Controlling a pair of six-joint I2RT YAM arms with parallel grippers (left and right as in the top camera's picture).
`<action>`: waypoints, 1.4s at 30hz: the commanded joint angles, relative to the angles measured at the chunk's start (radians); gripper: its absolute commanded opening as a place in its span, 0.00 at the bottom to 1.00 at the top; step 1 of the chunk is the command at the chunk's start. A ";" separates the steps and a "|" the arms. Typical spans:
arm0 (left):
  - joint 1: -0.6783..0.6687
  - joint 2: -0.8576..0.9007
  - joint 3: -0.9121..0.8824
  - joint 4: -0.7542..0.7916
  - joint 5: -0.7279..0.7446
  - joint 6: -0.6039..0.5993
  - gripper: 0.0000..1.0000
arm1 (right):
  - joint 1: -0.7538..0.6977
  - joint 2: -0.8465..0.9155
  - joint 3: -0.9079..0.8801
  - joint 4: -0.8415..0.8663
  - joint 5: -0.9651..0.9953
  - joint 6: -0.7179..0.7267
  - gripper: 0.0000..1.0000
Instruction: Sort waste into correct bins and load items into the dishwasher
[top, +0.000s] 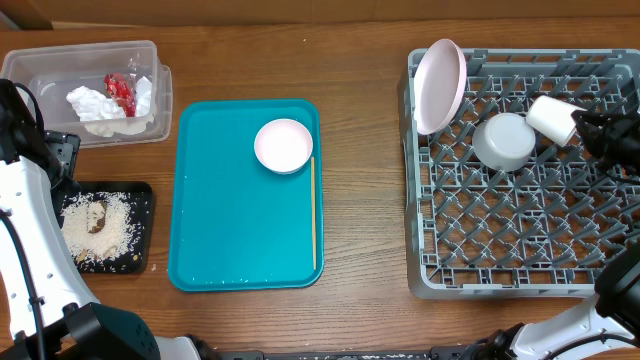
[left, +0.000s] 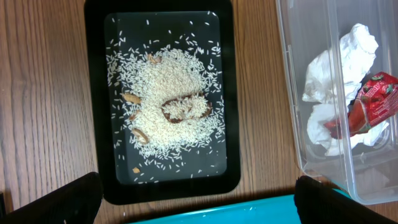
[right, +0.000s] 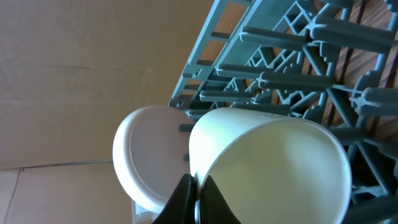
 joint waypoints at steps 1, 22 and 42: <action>0.002 0.002 0.002 -0.002 -0.018 0.016 1.00 | -0.027 0.029 -0.006 -0.013 0.056 -0.010 0.04; 0.002 0.002 0.002 -0.003 -0.018 0.016 1.00 | -0.135 0.023 0.058 -0.268 0.435 -0.105 0.13; 0.002 0.002 0.002 -0.002 -0.018 0.015 1.00 | -0.100 -0.097 0.442 -0.652 0.710 -0.013 0.10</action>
